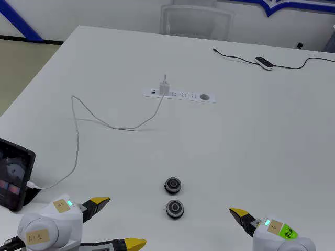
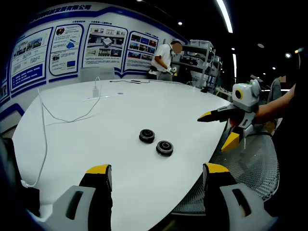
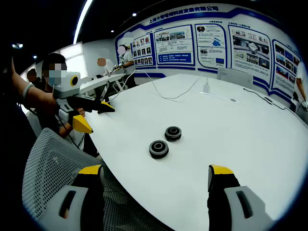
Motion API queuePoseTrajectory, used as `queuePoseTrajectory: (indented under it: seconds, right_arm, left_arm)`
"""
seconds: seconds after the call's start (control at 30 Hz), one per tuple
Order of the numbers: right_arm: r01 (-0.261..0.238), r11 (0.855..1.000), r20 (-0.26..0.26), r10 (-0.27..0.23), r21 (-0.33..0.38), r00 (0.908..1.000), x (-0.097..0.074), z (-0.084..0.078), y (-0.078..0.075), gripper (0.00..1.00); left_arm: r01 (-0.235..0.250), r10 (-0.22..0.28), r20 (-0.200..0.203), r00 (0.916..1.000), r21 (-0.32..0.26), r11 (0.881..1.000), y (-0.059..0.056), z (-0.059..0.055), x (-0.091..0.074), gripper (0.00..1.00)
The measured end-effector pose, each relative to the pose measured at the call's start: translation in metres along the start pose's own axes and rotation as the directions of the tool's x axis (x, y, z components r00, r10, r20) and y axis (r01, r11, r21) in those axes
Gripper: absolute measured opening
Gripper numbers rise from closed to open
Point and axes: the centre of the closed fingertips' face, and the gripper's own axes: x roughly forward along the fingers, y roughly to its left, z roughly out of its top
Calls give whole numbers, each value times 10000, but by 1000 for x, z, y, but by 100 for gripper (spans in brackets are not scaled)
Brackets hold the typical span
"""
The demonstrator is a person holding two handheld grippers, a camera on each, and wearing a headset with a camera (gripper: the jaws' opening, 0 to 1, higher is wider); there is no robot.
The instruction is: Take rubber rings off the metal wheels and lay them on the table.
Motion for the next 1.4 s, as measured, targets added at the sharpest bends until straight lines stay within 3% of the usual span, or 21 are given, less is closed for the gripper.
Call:
queuePoseTrajectory:
  seconds: [0.83,1.4]
  right_arm:
    - [-125,9999,-127,127,85,9998,6,-1,0,88]
    - [-329,9994,-226,332,143,9992,17,1,4,84]
  left_arm:
    - [59,-60,-126,9999,-22,10000,3,-5,2,76]
    - [330,-324,-246,9992,248,9991,2,0,16,71]
